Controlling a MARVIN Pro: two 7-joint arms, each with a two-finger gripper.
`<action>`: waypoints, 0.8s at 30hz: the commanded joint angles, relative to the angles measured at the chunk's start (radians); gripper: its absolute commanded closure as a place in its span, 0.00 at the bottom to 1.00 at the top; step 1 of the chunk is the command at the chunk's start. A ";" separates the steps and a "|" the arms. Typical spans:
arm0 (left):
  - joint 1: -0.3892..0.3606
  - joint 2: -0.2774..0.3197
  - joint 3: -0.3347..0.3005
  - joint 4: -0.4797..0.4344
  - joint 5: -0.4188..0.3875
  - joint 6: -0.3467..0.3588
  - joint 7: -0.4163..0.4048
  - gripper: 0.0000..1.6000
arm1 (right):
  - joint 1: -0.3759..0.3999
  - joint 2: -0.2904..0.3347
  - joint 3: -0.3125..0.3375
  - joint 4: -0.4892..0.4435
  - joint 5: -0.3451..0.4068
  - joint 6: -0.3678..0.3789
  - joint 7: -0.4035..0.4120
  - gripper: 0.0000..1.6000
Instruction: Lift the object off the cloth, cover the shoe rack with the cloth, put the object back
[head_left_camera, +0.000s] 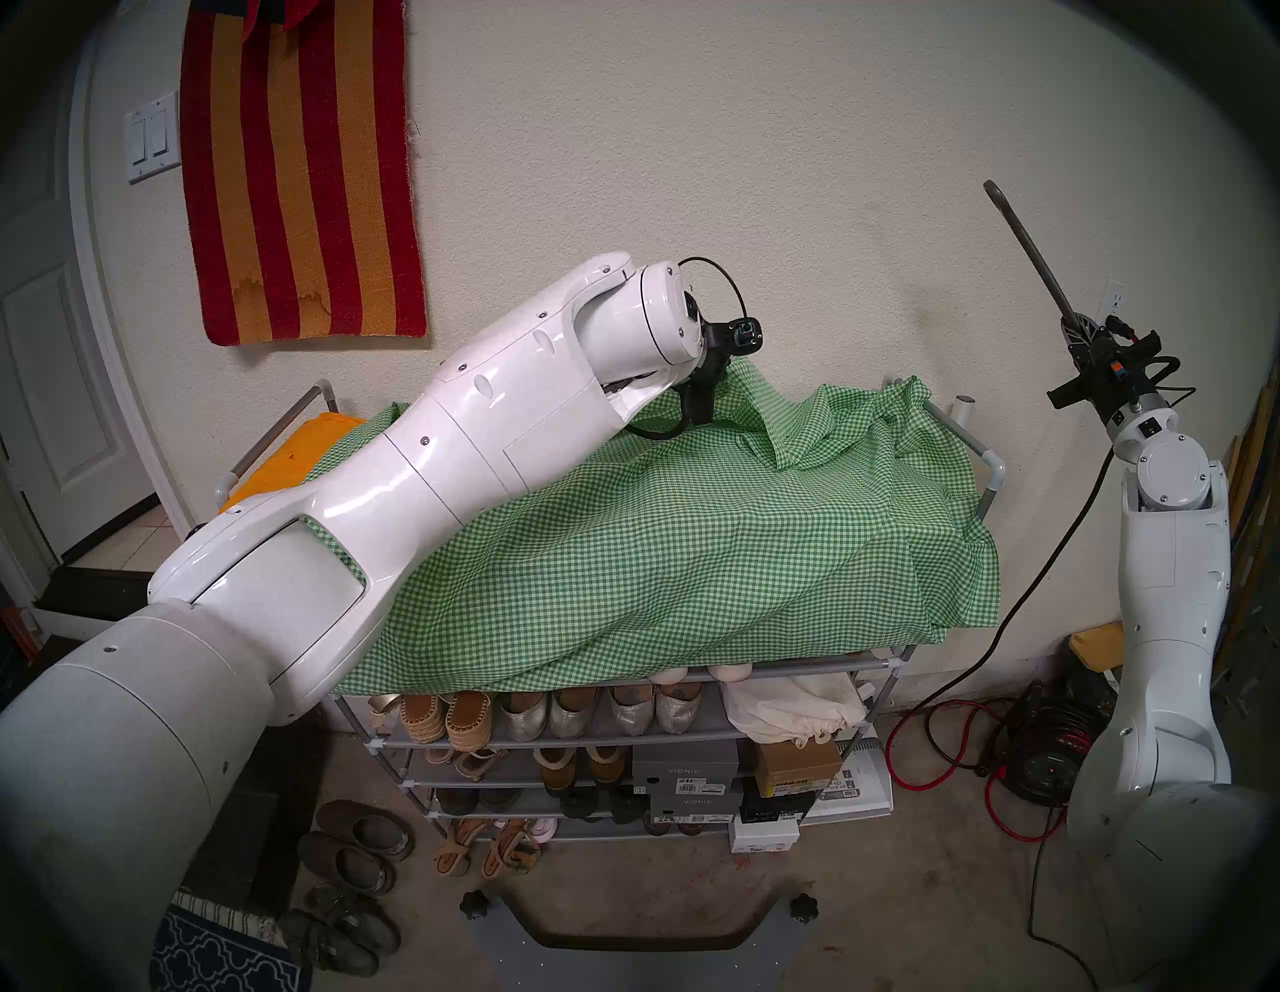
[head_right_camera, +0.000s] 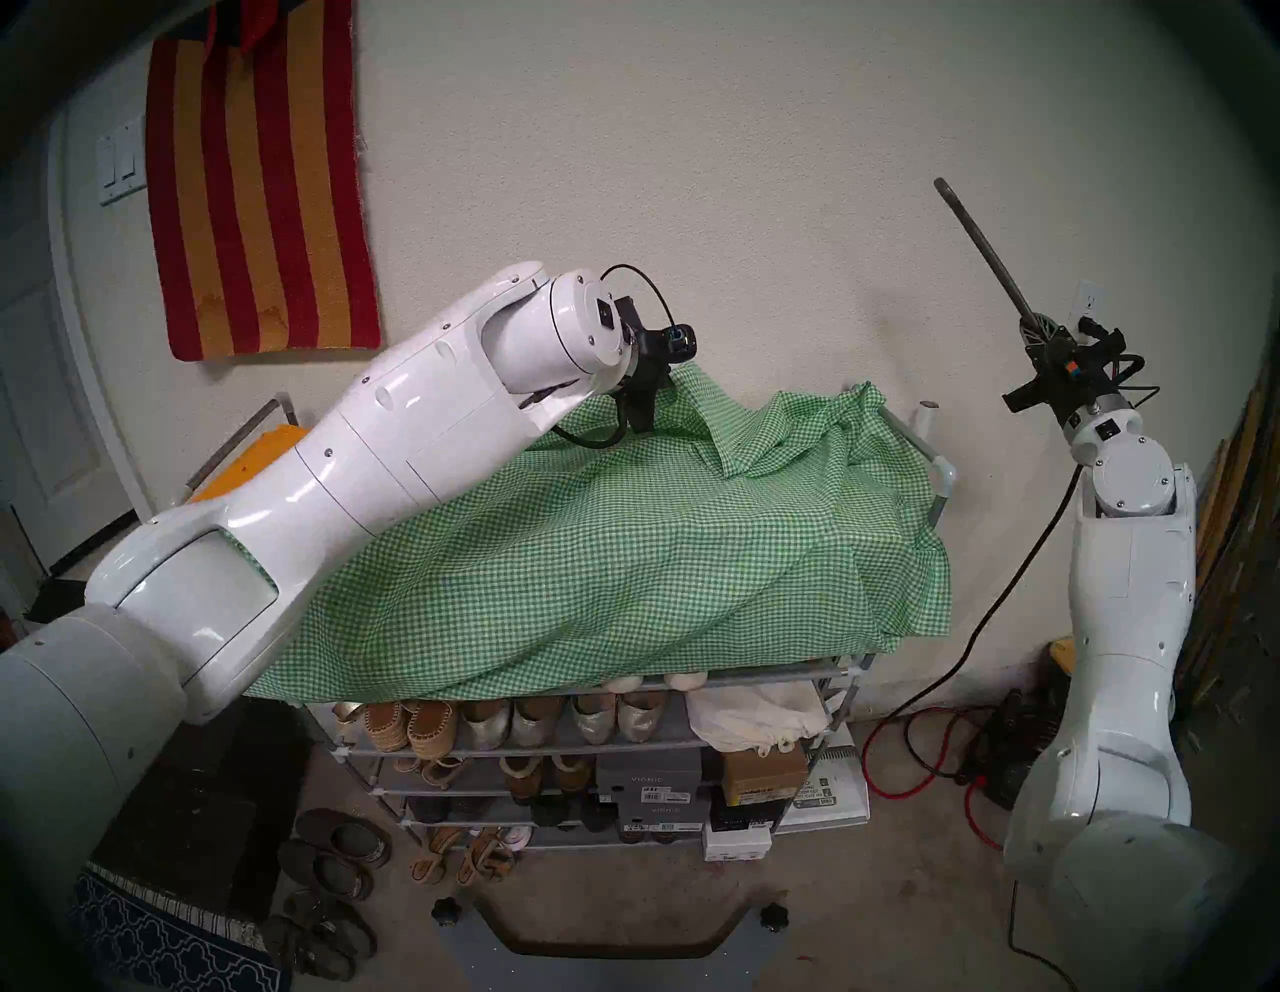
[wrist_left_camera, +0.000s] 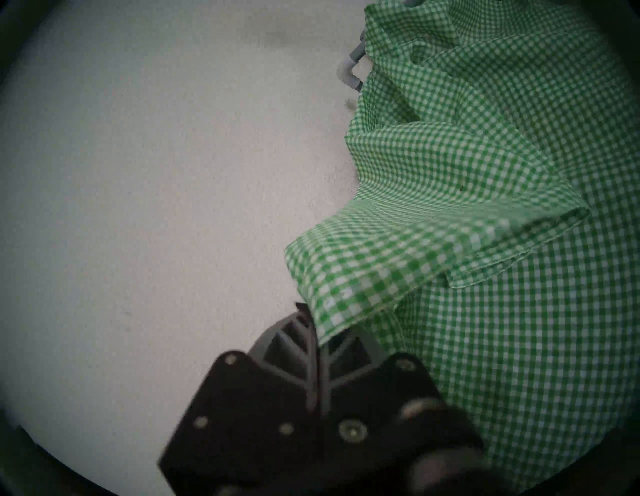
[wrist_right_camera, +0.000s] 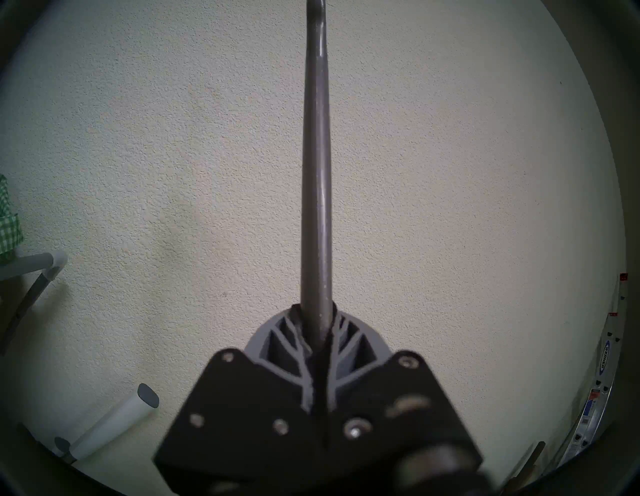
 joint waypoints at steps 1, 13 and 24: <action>-0.068 0.102 -0.075 -0.131 0.017 0.041 -0.002 1.00 | 0.004 0.002 0.000 -0.004 0.001 0.000 0.000 1.00; -0.068 0.247 -0.171 -0.324 0.032 0.137 -0.095 1.00 | 0.004 0.002 0.000 -0.004 0.000 0.000 -0.001 1.00; 0.028 0.376 -0.298 -0.457 0.006 0.290 -0.321 1.00 | 0.004 0.002 0.000 -0.004 0.000 0.000 -0.001 1.00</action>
